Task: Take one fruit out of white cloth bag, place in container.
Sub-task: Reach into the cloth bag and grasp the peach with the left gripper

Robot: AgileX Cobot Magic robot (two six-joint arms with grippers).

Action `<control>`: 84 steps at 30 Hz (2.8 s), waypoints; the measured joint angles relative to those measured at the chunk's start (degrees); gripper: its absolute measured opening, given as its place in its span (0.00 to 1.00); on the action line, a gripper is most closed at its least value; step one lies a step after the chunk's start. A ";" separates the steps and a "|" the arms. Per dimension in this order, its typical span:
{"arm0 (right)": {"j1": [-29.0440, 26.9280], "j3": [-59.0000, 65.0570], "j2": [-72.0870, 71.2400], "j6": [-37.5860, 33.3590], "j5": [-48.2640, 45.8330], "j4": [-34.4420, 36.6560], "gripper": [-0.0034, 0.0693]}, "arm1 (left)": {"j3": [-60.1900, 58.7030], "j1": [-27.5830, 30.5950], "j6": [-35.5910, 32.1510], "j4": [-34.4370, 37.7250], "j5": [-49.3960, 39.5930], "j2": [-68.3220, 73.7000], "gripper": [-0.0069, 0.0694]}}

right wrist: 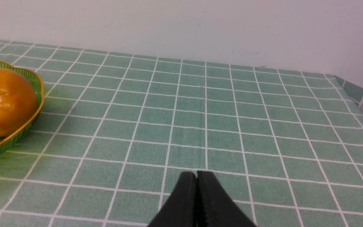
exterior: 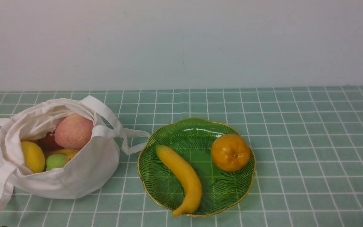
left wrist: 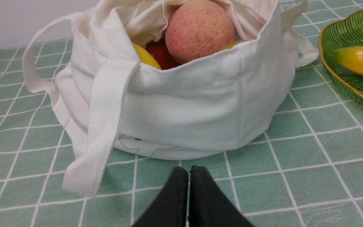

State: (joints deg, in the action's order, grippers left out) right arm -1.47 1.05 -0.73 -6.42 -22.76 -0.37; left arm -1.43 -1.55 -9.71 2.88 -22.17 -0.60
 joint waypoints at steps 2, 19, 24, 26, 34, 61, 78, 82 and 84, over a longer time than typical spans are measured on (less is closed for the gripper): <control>0.00 0.00 0.00 0.00 0.00 0.00 0.03 | 0.00 0.00 0.00 0.00 0.00 0.00 0.08; 0.00 0.00 0.00 0.00 0.00 0.00 0.03 | 0.00 0.00 0.00 0.00 0.00 0.00 0.08; 0.00 0.00 0.00 0.00 0.00 0.00 0.03 | 0.00 0.00 0.00 0.00 0.00 0.00 0.08; 0.00 0.00 0.00 0.00 0.00 0.00 0.03 | 0.00 0.00 0.00 0.00 0.00 0.00 0.08; 0.00 0.00 0.00 0.00 0.00 0.00 0.03 | 0.00 0.00 -0.46 -3.47 0.00 0.00 0.08; 0.00 0.00 0.00 0.00 0.00 0.00 0.03 | -0.23 0.00 20.71 34.60 20.77 0.00 0.08; 0.00 0.00 0.00 0.00 0.00 0.00 0.03 | 28.73 0.13 3.84 19.75 1.65 14.61 0.08; 0.00 0.00 0.00 0.00 0.00 0.00 0.03 | 38.83 0.17 0.88 14.50 -19.92 32.47 0.08; 0.00 0.00 0.00 0.00 0.00 0.00 0.03 | 43.71 0.17 0.11 13.27 -26.87 40.80 0.08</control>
State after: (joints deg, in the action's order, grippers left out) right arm -1.47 1.05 -0.73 -6.42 -22.76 -0.37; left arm 42.27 -1.39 -9.60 16.15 -49.04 40.20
